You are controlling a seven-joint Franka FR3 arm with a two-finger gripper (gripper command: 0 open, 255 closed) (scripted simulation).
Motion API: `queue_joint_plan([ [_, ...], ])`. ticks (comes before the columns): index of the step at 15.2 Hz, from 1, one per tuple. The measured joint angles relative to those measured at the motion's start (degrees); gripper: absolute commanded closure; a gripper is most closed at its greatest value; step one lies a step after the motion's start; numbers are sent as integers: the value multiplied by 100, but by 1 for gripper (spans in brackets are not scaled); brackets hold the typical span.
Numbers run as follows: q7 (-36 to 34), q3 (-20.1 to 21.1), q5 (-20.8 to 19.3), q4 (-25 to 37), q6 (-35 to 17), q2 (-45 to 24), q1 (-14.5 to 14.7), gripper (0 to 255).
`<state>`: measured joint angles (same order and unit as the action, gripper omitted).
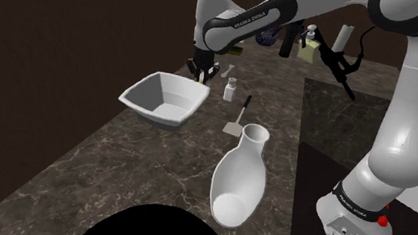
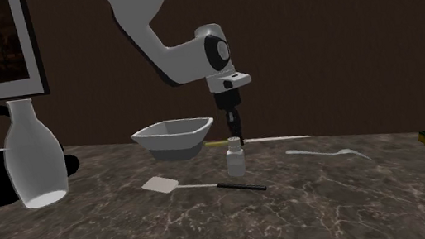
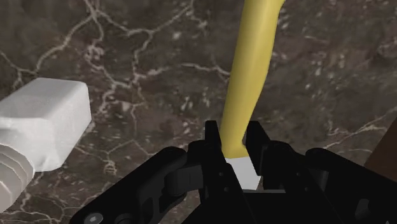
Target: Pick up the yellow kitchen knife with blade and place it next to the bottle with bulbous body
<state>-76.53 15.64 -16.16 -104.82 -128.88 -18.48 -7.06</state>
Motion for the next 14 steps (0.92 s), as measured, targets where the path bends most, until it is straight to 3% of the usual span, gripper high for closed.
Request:
queue_joint_plan([
  [14,257,82,254,533,898,400,-37,255],
])
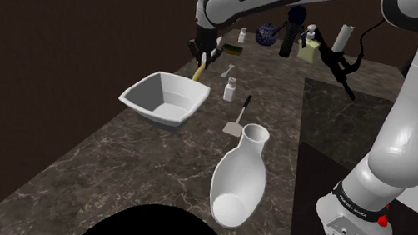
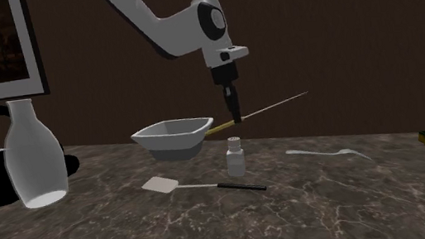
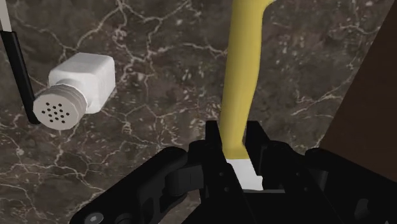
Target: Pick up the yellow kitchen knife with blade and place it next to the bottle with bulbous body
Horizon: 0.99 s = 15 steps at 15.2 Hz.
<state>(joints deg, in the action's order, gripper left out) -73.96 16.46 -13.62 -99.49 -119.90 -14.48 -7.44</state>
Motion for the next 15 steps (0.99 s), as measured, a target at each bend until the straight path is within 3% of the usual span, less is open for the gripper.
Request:
queue_joint_plan([
  [15,209,46,148,944,1093,176,19,255],
])
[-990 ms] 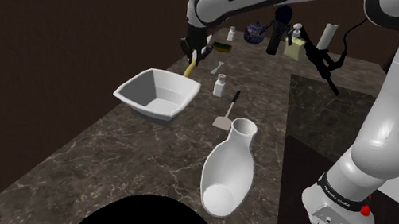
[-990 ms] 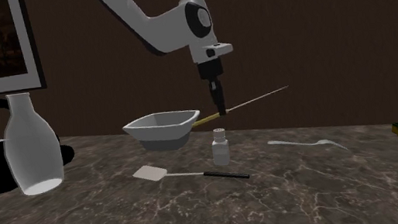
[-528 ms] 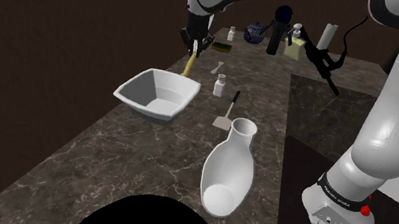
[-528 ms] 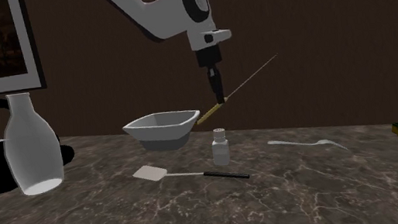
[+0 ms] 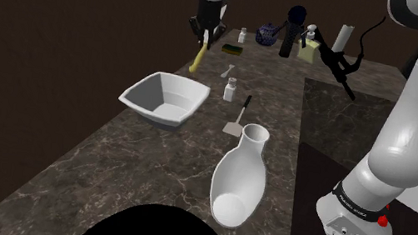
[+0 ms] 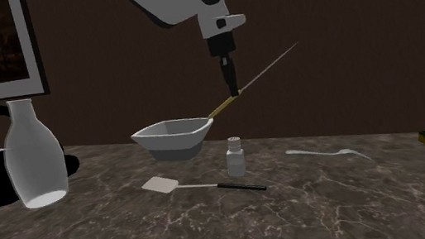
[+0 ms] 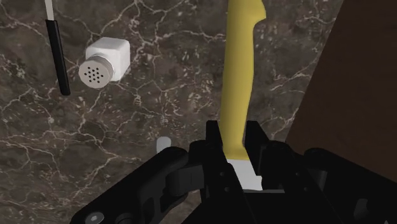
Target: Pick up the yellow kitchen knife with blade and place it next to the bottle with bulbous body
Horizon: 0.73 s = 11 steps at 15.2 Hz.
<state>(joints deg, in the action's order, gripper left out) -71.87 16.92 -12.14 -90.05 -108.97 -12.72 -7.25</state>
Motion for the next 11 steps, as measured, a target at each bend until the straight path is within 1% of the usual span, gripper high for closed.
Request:
queue_joint_plan([
  [11,106,22,6,953,862,-89,61,255],
])
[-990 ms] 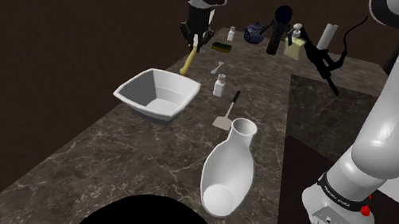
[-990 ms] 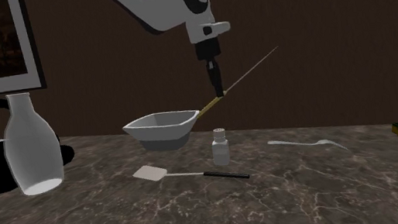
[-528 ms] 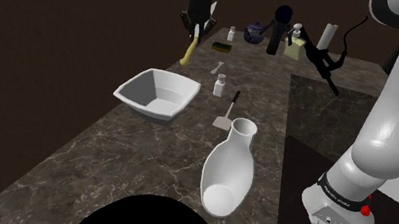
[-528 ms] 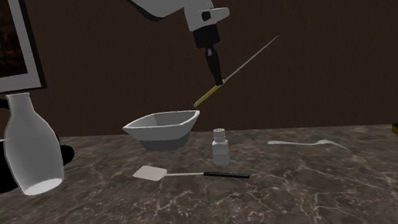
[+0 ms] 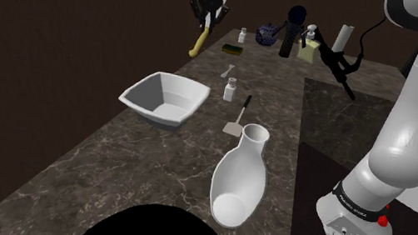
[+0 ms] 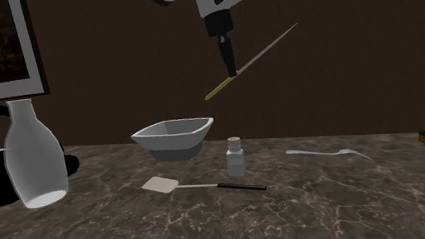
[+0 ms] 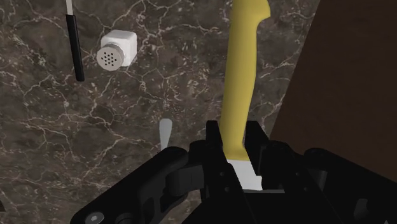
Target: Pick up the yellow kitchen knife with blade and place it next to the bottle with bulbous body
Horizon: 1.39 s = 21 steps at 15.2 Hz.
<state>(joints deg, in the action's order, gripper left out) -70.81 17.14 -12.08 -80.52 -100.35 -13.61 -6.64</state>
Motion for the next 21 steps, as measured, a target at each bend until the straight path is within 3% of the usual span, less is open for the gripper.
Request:
queue_joint_plan([
  [14,114,21,-152,1806,1319,-499,209,255],
  [21,-578,258,-144,1200,1276,-43,610,255],
])
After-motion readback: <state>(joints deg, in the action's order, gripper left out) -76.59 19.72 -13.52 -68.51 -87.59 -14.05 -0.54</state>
